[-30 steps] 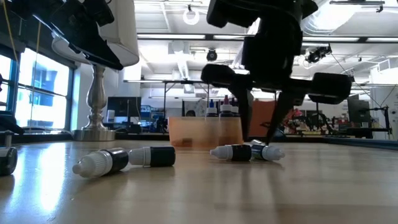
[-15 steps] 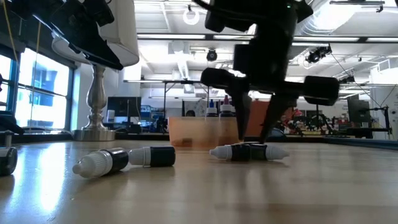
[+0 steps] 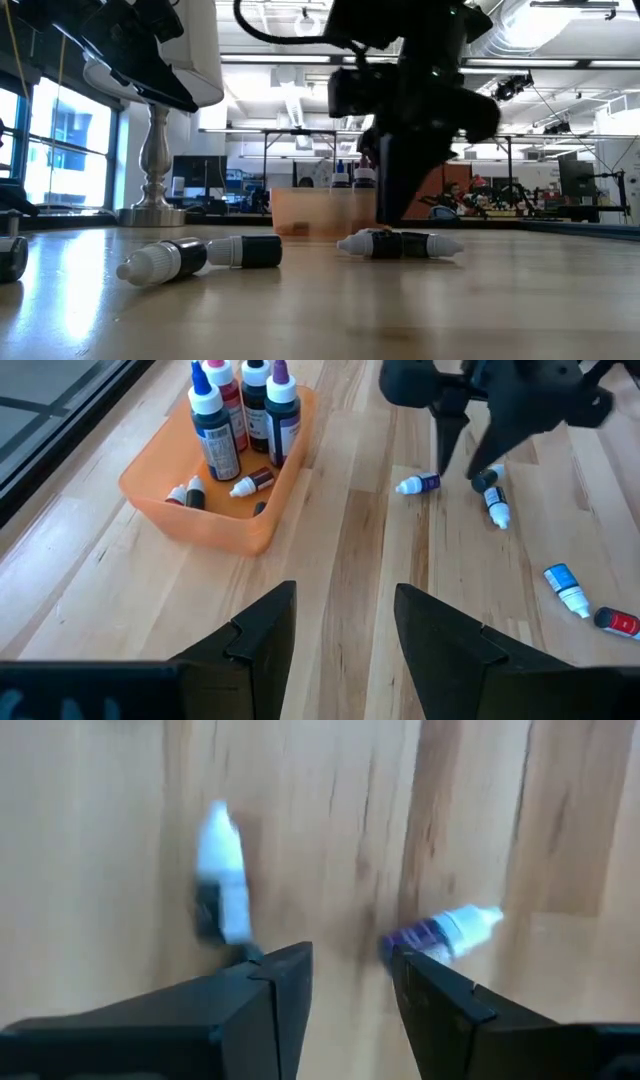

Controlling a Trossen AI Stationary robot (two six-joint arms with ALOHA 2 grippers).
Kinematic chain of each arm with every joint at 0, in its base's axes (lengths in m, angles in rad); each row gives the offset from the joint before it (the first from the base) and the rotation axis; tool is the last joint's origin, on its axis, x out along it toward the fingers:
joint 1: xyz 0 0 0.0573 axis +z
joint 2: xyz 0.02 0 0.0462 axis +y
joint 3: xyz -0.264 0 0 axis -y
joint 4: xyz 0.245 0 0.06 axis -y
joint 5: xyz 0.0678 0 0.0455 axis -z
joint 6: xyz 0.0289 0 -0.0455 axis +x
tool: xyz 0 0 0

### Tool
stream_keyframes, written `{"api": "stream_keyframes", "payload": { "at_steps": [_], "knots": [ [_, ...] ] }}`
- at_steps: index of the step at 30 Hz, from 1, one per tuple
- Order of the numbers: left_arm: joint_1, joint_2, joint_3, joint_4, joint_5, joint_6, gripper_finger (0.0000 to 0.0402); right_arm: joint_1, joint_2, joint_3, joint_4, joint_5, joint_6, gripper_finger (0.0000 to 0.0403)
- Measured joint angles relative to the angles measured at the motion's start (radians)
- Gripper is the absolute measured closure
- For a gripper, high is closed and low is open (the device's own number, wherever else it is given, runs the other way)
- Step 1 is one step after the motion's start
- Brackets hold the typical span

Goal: Pick & Place food coloring
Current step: Put the small purple food coloring bottle into the bin

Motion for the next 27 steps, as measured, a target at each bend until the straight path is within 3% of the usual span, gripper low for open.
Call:
{"api": "stream_keyframes", "payload": {
  "at_steps": [10,27],
  "knots": [
    [0.000,0.000,0.000,0.000,0.000,0.000,0.0234,0.000,-0.001,0.000,0.022,0.116,0.519,0.0269],
    [0.000,0.000,0.000,0.000,0.000,-0.006,0.0234,0.000,0.052,0.000,-0.005,0.213,0.607,0.0269]
  ]
}}
